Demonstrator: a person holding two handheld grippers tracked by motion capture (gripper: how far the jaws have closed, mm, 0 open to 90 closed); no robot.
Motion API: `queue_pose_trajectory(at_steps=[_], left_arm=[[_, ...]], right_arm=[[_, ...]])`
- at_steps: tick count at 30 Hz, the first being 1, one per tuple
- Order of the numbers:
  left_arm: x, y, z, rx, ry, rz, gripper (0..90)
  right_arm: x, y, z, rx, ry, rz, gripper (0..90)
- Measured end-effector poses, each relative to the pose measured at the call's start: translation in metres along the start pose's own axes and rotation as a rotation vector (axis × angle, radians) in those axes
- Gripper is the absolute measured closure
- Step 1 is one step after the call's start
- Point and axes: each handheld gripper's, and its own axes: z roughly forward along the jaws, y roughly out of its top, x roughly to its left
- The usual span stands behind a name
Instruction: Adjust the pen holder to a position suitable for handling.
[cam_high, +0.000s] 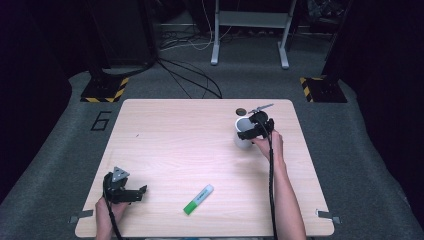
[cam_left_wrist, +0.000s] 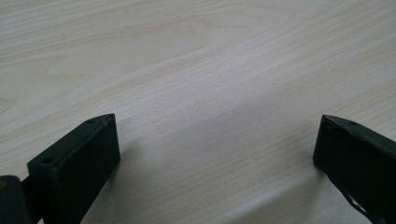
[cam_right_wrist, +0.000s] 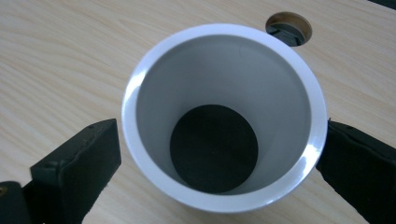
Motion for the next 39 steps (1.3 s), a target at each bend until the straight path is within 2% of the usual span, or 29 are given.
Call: queue_pose_trajectory(at_steps=[2,8,10,22,30,39], left_arm=[[0.000,0.000,0.000,-0.001,0.000,0.000,0.6],[0.000,0.000,0.000,0.000,0.000,0.000,0.5],[0.000,0.000,0.000,0.000,0.000,0.000,0.5],[0.000,0.000,0.000,-0.004,0.000,0.000,0.6],[0.000,0.000,0.000,-0.004,0.000,-0.001,0.6],[0.000,0.000,0.000,-0.004,0.000,-0.001,0.6]], right_arm=[[0.001,0.001,0.006,0.013,-0.012,-0.011,1.2],[0.000,0.000,0.013,-0.003,-0.013,-0.004,4.5],[-0.001,0.000,0.014,-0.009,0.001,-0.003,4.8],[0.000,0.000,0.017,-0.037,-0.001,-0.016,5.9],[0.008,0.003,0.019,-0.031,0.010,-0.017,6.0],[0.020,0.008,0.022,-0.022,0.026,-0.049,6.0]])
